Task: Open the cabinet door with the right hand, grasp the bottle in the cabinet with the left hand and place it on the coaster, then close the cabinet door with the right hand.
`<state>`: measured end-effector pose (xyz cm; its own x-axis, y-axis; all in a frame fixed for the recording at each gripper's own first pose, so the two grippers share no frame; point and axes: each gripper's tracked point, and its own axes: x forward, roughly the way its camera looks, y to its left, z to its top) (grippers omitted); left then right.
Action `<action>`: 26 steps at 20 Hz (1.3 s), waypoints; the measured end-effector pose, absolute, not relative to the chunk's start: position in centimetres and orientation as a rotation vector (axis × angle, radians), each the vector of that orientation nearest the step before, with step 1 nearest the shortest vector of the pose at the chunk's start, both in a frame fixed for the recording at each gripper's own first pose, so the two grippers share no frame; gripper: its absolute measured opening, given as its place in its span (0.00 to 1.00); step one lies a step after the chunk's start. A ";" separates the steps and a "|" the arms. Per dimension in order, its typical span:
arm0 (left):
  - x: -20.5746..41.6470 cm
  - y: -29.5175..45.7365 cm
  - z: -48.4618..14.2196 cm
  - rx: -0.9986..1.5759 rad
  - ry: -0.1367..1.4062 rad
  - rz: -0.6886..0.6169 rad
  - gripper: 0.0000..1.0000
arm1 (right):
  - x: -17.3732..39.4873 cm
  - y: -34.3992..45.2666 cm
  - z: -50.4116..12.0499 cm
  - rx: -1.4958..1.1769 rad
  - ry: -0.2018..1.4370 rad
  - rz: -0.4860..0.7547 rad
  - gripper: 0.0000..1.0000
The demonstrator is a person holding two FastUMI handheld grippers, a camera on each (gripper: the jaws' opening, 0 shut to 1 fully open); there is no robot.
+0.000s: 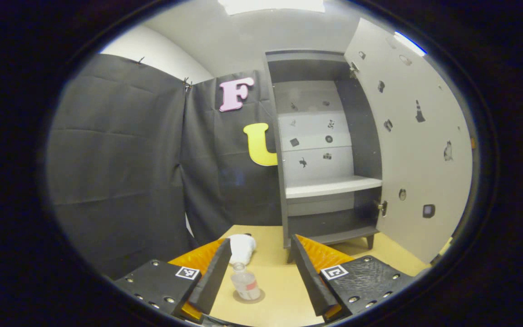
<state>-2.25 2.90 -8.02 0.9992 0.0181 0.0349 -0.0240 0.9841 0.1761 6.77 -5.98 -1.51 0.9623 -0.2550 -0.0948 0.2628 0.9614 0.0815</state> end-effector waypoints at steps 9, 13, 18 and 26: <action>-8.7 -2.1 -4.8 0.087 -0.042 0.060 0.80 | 6.5 -1.5 3.4 0.088 -0.003 0.031 0.93; -9.0 -2.6 -4.3 0.086 -0.041 0.070 0.88 | 6.4 0.7 4.7 0.086 0.010 0.111 0.97; -6.1 -2.8 -4.6 0.056 -0.006 0.015 0.89 | 6.3 2.5 6.4 0.095 0.014 0.140 0.98; -1.8 0.8 -3.4 0.081 0.006 -0.055 0.89 | 6.4 3.2 7.0 0.160 0.076 0.109 0.98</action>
<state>-1.76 0.81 -3.39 0.9985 -0.0545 -0.0085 0.0551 0.9952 0.0806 6.37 3.23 6.96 0.9912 0.1140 -0.0667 -0.1019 0.9814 0.1628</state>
